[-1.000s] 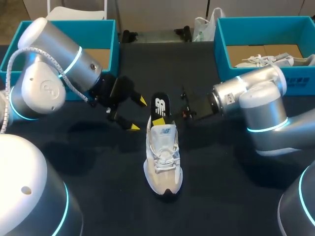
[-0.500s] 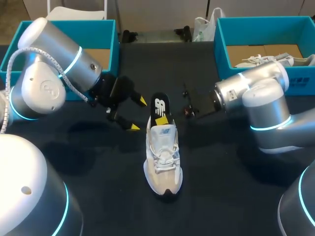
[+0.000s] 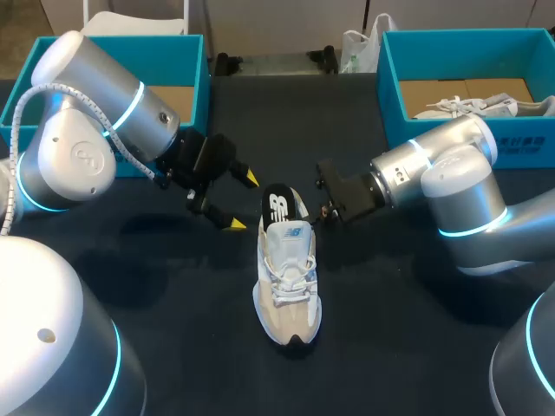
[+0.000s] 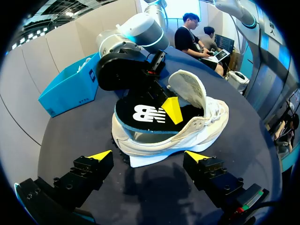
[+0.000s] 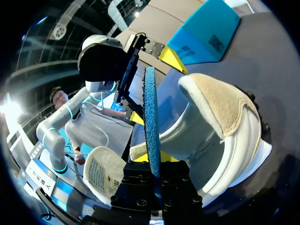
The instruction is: Take the shoe out of the shoebox, open the shoe tongue, remove and reinsert the insole, then place the shoe into the shoebox
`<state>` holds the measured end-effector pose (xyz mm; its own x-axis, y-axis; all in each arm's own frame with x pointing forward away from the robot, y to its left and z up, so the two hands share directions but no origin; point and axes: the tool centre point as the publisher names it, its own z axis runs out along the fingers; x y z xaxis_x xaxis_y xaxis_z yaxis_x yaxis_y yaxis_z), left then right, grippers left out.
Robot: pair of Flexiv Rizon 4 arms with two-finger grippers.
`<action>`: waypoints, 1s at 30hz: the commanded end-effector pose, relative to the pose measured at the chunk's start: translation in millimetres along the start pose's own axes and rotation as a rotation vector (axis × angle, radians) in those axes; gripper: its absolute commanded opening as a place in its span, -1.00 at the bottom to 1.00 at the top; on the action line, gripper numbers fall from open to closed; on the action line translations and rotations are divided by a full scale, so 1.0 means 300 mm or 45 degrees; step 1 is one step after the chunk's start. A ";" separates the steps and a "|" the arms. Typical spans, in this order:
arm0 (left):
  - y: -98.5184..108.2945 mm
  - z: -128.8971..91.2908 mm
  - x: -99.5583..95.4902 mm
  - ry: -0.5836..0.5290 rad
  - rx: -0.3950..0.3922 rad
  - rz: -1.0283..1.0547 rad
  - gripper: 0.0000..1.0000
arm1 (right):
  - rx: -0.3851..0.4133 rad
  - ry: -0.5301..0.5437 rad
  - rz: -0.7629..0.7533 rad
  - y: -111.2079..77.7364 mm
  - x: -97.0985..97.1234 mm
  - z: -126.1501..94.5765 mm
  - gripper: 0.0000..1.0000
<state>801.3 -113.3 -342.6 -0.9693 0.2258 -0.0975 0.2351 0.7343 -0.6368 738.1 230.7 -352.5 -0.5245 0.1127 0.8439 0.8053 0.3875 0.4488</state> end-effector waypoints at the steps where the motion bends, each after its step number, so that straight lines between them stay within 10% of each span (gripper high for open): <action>1: -0.001 0.000 -0.002 0.002 -0.005 0.000 1.00 | -0.019 -0.012 -0.002 -0.022 -0.002 0.010 -0.87; 16: -0.001 0.000 -0.002 0.002 -0.005 0.000 1.00 | 0.016 -0.066 -0.096 0.080 0.022 -0.044 -0.29; 24: -0.001 0.000 -0.002 0.002 -0.005 0.000 1.00 | 0.004 -0.093 -0.114 0.101 0.005 -0.075 -0.41; 30: -0.001 0.000 -0.002 0.002 -0.005 0.000 1.00 | 0.021 -0.070 -0.092 0.092 -0.018 -0.057 -1.00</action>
<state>801.3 -113.3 -342.5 -0.9693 0.2258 -0.0975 0.2351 0.7343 -0.6368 765.7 221.0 -333.3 -0.6000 0.1376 0.7881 0.7601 0.4054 0.5079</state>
